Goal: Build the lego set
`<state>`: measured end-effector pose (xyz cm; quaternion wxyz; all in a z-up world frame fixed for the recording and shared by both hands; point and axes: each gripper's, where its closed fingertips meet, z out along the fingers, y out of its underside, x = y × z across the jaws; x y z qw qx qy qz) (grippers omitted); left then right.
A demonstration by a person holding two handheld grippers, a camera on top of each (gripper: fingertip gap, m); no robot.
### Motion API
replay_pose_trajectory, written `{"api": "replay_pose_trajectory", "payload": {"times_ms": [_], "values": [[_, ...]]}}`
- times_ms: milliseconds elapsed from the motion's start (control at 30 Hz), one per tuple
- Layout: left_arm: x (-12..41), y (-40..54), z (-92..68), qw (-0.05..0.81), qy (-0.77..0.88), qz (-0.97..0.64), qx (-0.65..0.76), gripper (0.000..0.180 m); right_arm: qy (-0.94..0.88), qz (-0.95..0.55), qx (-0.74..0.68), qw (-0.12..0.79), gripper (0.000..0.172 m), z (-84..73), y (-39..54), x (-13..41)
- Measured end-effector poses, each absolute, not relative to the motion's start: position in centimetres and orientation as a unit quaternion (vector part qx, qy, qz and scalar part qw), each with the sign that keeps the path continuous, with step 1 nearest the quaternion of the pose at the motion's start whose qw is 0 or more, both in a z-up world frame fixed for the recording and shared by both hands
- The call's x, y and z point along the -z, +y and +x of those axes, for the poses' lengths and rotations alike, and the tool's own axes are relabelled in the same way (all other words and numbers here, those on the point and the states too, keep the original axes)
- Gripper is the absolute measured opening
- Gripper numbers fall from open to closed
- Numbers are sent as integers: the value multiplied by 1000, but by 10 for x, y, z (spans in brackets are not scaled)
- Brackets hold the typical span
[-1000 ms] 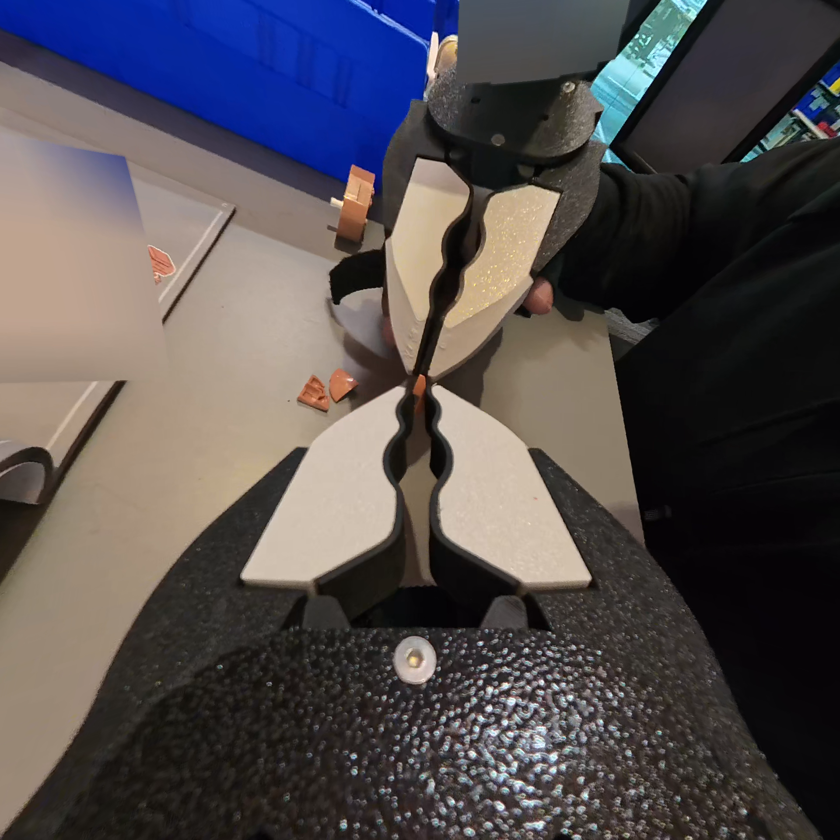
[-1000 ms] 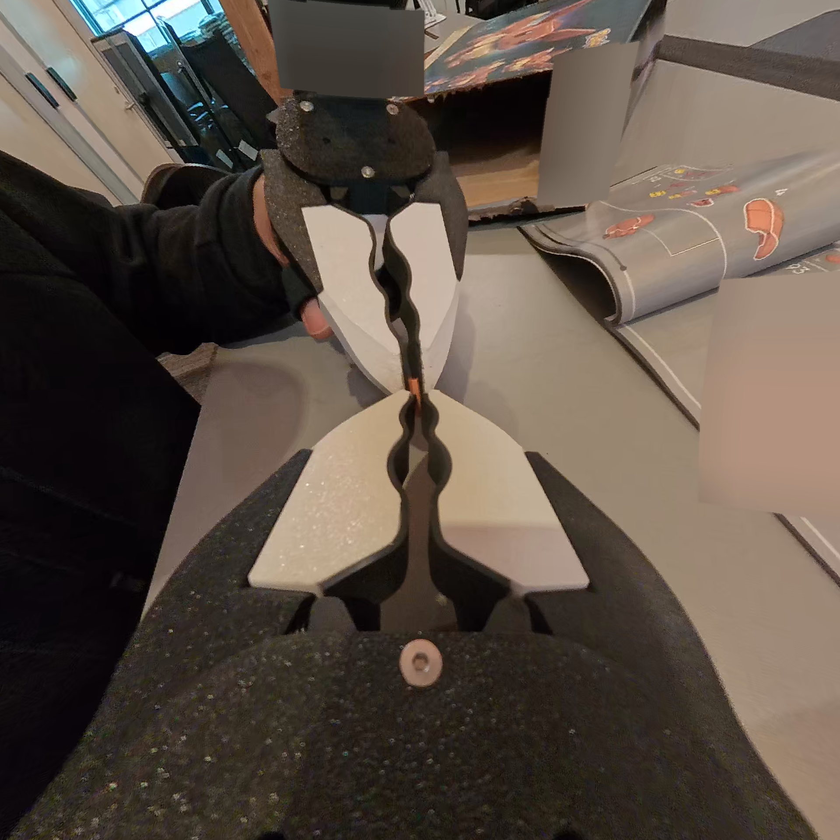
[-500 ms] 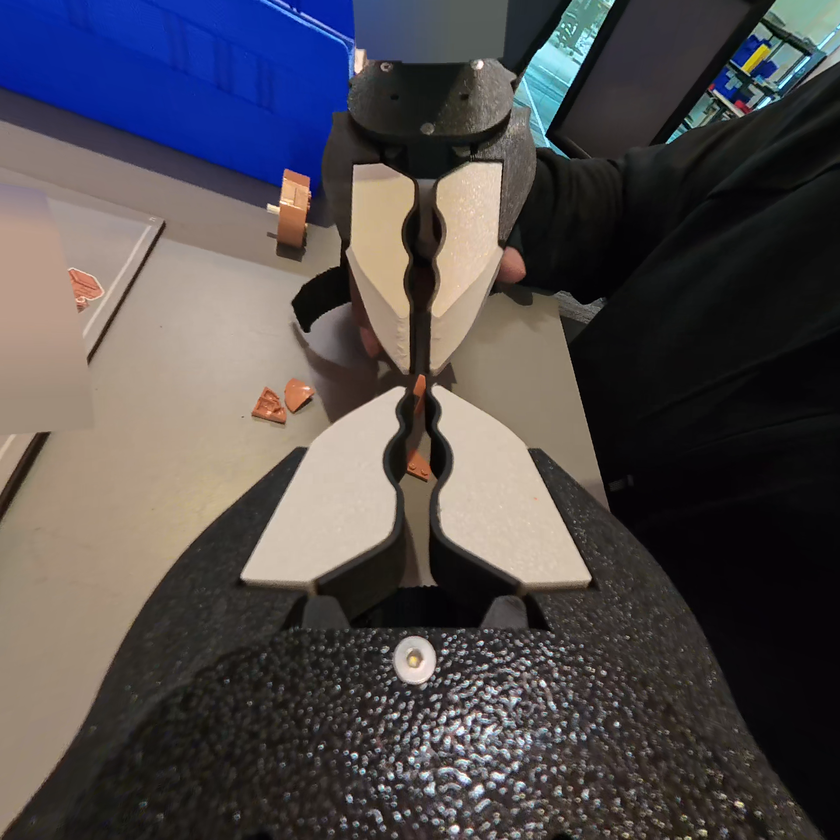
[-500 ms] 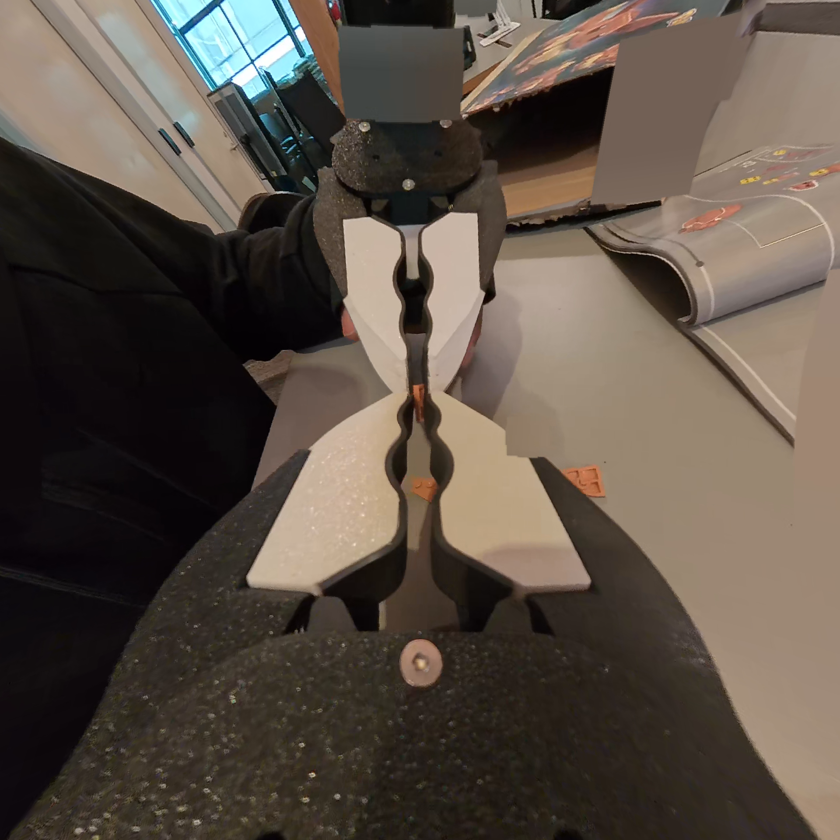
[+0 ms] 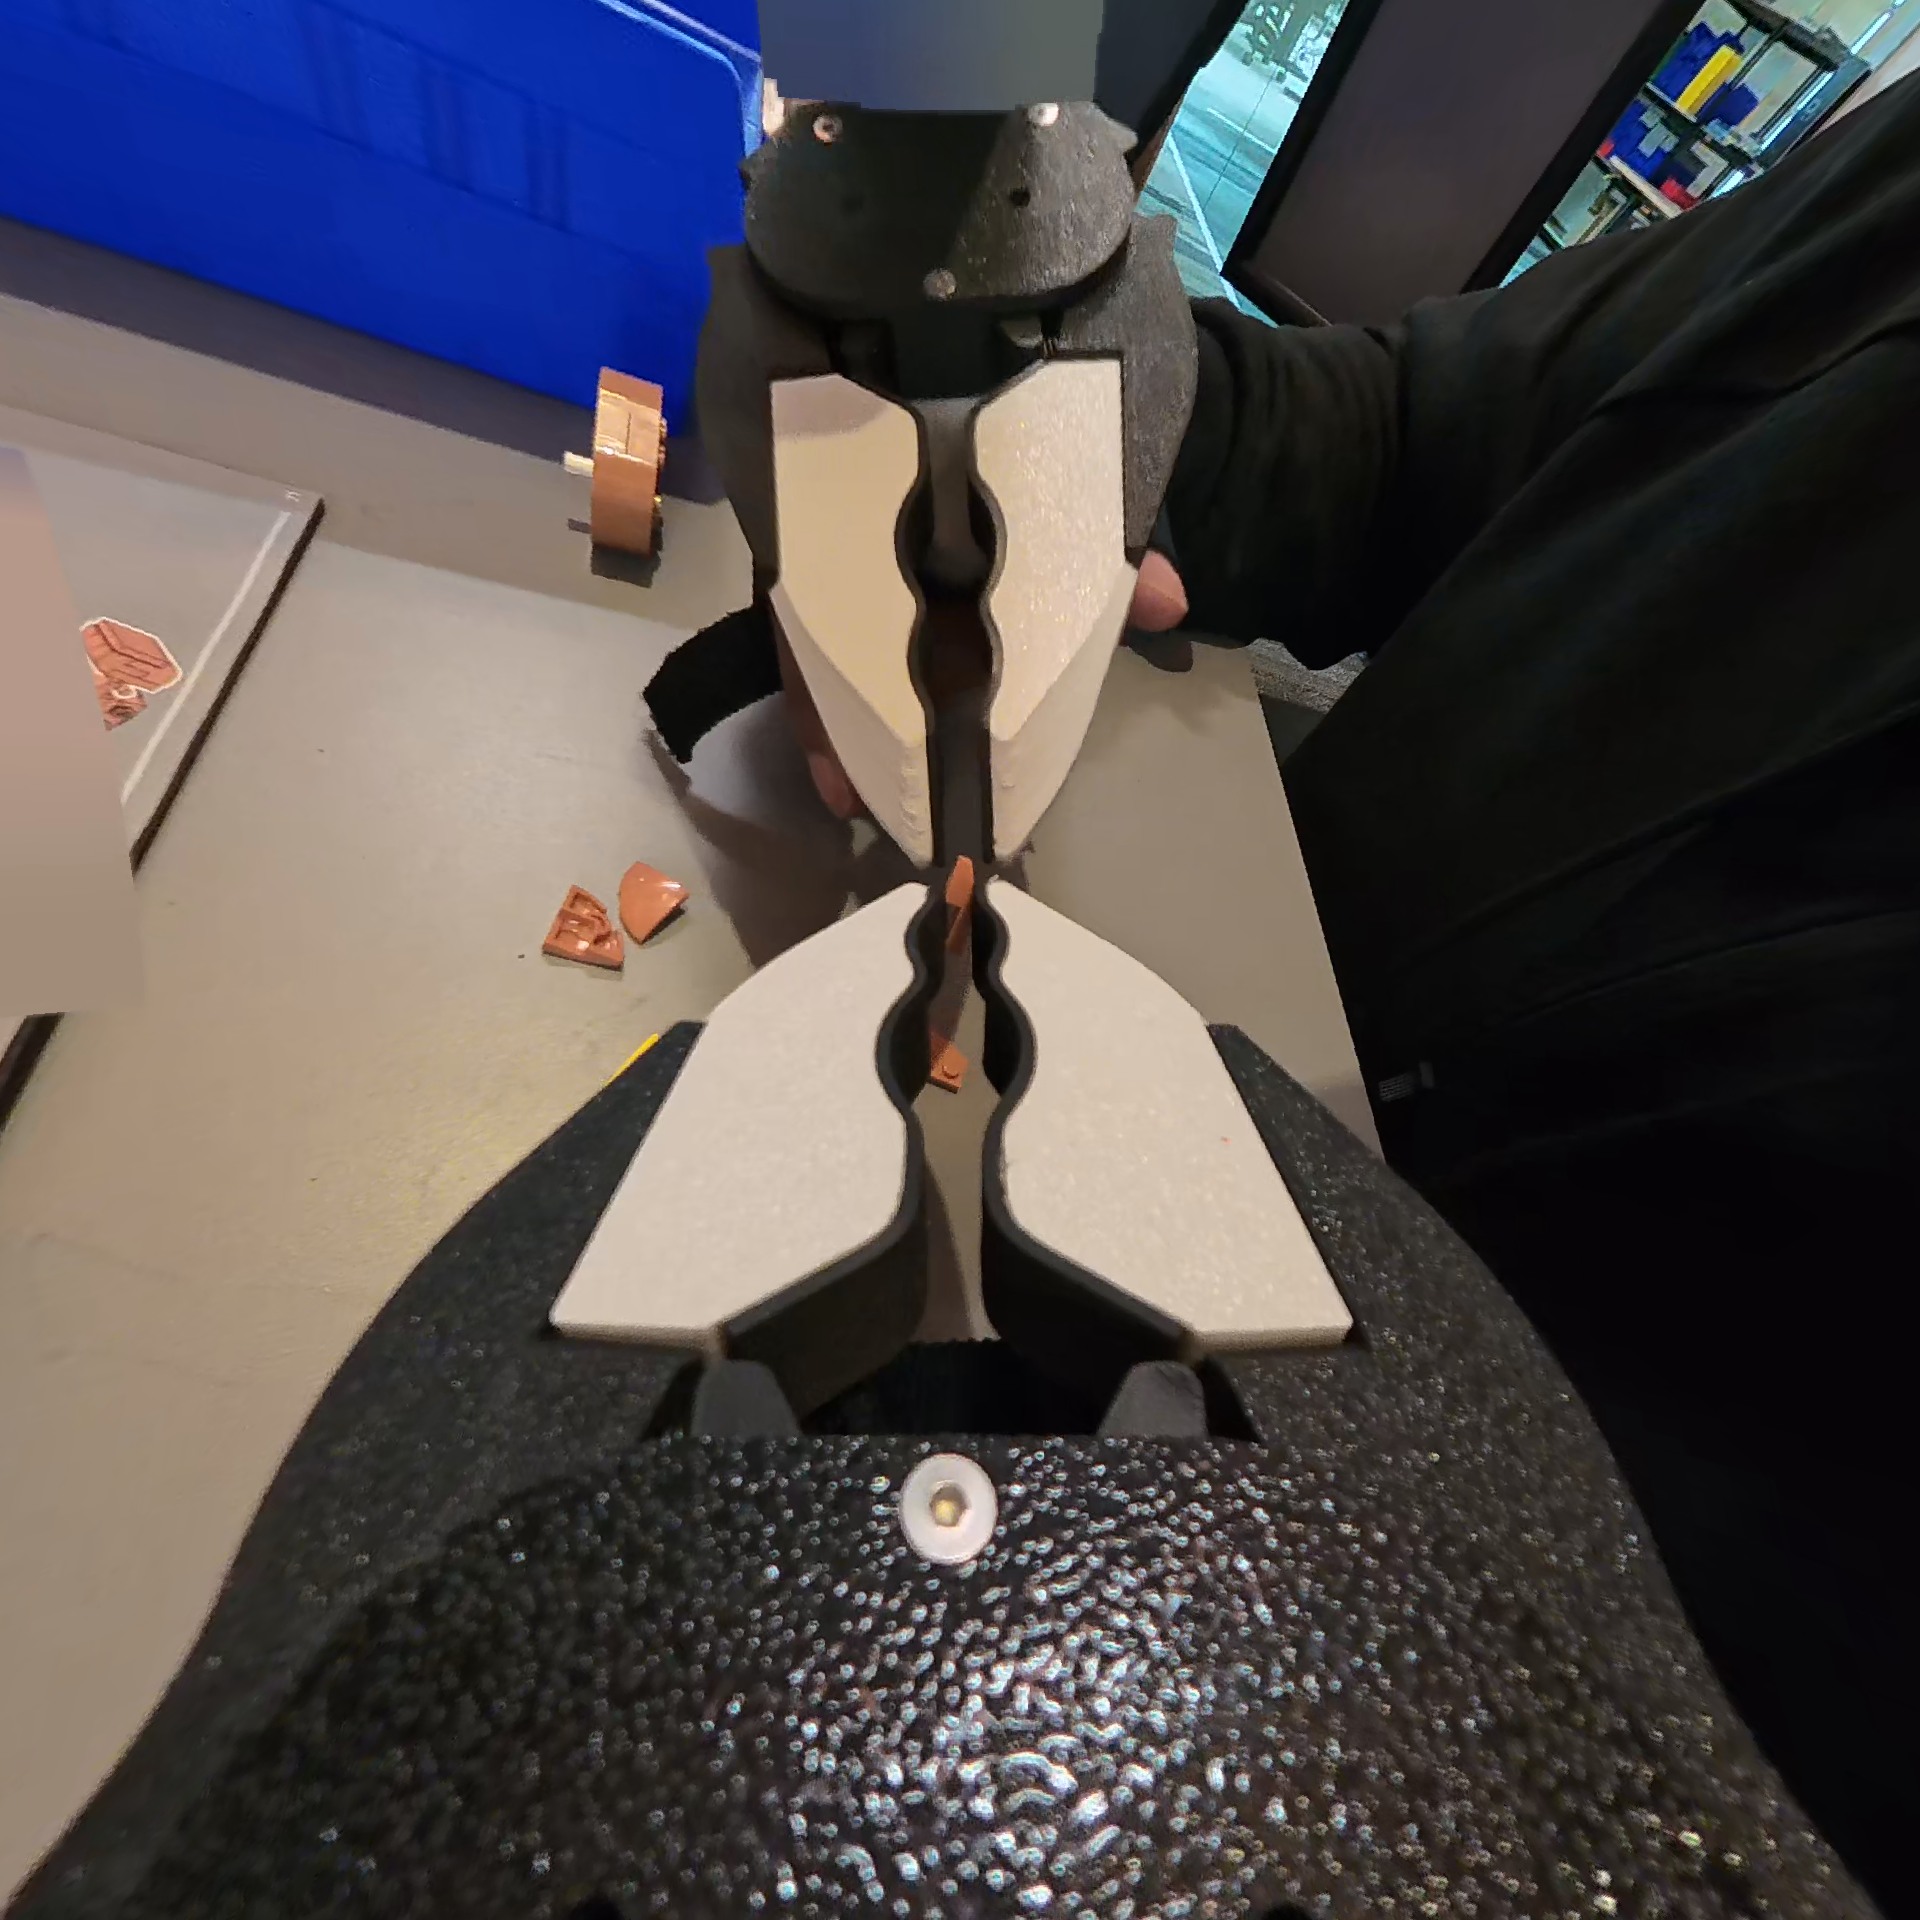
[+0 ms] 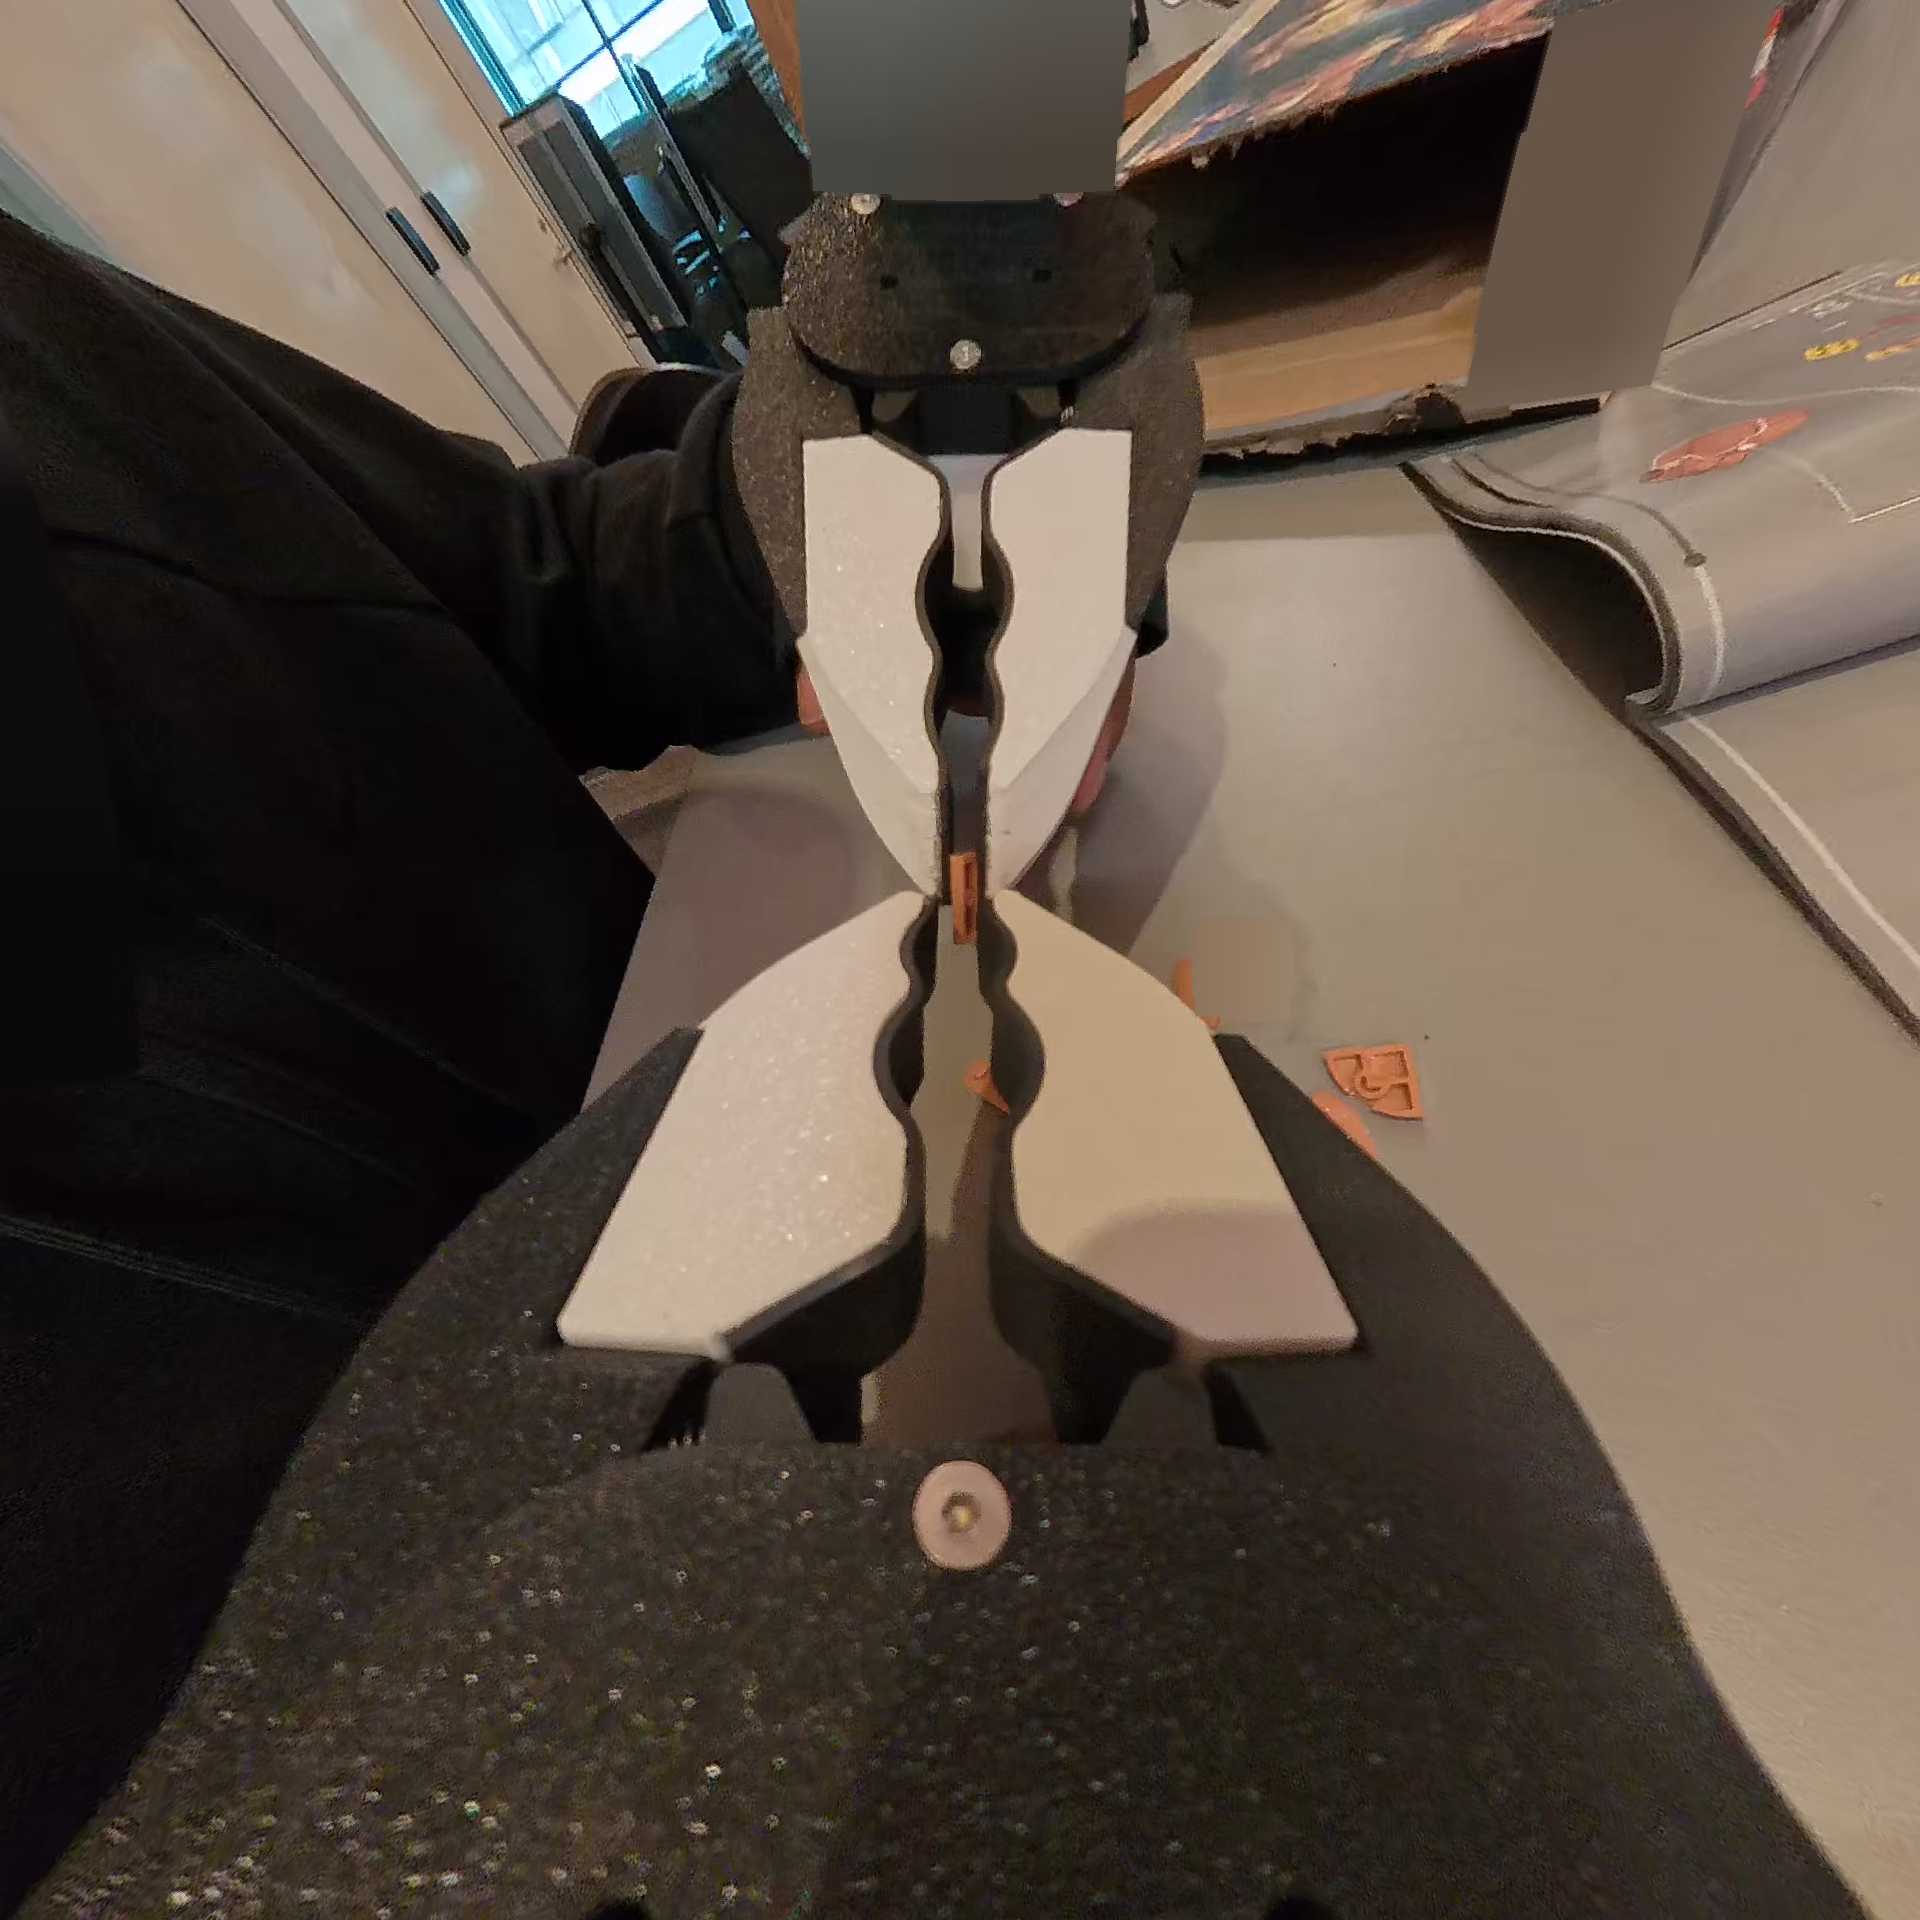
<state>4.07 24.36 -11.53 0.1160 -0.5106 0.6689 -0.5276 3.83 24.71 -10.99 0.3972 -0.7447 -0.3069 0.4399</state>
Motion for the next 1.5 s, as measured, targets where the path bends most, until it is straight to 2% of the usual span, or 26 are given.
{"api": "replay_pose_trajectory", "payload": {"times_ms": [267,367,500,667,867,1267,1500], "values": [[115,250,44,125,655,-522,531,5,-297,-752,-420,413,2,42,255,111],[118,264,44,144,652,-535,518,17,-274,-751,-426,423,2,52,260,105],[153,289,38,174,704,-550,414,26,-254,-754,-433,424,3,60,265,104],[177,291,37,174,766,-503,360,28,-256,-759,-434,413,3,59,264,110],[173,308,43,226,825,-400,328,31,-265,-754,-443,407,3,58,260,109],[180,291,42,159,867,-309,357,20,-247,-750,-466,398,3,63,261,109],[180,287,40,154,870,-305,356,22,-246,-750,-469,396,3,62,261,110]]}}
